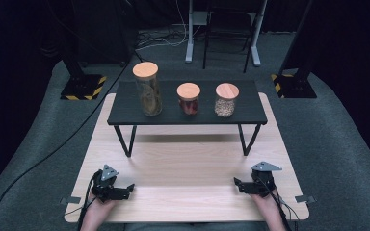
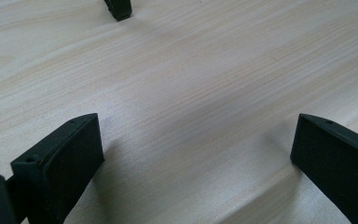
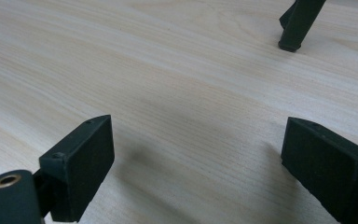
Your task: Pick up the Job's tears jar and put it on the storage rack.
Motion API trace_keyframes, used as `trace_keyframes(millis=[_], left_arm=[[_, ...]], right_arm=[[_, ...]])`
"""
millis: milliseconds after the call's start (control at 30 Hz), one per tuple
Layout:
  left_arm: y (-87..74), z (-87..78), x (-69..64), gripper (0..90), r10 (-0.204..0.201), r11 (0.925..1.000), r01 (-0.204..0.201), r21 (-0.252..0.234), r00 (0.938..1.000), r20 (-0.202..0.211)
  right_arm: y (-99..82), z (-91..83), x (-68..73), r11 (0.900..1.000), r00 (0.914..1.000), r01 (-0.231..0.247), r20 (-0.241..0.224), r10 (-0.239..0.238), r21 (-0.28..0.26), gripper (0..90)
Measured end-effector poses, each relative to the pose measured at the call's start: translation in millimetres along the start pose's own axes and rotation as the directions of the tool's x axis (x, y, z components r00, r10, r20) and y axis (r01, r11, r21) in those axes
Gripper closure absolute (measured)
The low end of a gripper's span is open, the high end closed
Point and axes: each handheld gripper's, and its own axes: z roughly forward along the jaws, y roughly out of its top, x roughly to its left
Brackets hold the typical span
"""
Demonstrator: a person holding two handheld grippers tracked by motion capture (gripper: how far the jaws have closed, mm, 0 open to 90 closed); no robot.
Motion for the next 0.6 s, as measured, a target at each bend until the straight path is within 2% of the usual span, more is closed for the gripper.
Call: trace_keyframes(millis=[167,600], left_arm=[[0.0,0.0,-0.2,2.0,0.001,1.0000,-0.001,0.000,1.0000,0.001],[0.0,0.0,-0.2,2.0,0.001,1.0000,-0.001,0.000,1.0000,0.001]], right_arm=[[0.0,1.7,5.7,0.9981,0.9977,0.057,0.036,-0.058,0.023,8.4],[-0.4,1.4,5.7,0.9980,0.9977,0.058,0.034,-0.059,0.023,8.1]])
